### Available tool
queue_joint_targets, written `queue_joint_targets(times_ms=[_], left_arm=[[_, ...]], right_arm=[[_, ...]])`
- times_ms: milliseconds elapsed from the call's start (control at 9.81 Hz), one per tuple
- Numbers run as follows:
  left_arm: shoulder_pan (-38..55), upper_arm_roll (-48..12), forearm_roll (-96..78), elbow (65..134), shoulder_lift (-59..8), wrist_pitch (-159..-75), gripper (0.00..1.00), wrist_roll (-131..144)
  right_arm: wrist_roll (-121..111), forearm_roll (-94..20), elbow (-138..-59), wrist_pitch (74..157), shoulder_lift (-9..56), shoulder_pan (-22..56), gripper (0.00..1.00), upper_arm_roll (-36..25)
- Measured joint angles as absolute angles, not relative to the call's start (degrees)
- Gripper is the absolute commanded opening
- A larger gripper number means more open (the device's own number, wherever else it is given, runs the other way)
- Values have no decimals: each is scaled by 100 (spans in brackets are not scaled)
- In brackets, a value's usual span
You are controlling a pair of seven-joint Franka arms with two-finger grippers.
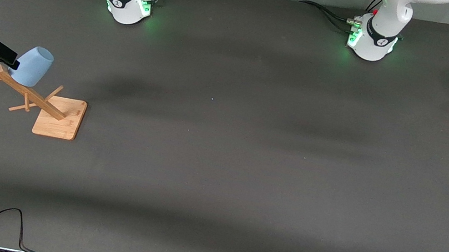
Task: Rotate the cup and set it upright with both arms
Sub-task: 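Move the right gripper toward the blue cup on the wooden stand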
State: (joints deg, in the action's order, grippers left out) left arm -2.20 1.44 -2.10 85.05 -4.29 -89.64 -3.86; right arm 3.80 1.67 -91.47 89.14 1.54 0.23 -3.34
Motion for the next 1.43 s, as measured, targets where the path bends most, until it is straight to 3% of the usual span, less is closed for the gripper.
queue_joint_targets(times_ms=[1121, 1427], left_arm=[[-156, 79, -210, 8427, -452, -8940, 100, -390], [-150, 69, -210, 8428, -459, -8931, 100, -389]], right_arm=[[277, 167, -9247, 9011, 135, 25, 100, -377], [275, 159, -9846, 8998, -413, 23, 100, -895]])
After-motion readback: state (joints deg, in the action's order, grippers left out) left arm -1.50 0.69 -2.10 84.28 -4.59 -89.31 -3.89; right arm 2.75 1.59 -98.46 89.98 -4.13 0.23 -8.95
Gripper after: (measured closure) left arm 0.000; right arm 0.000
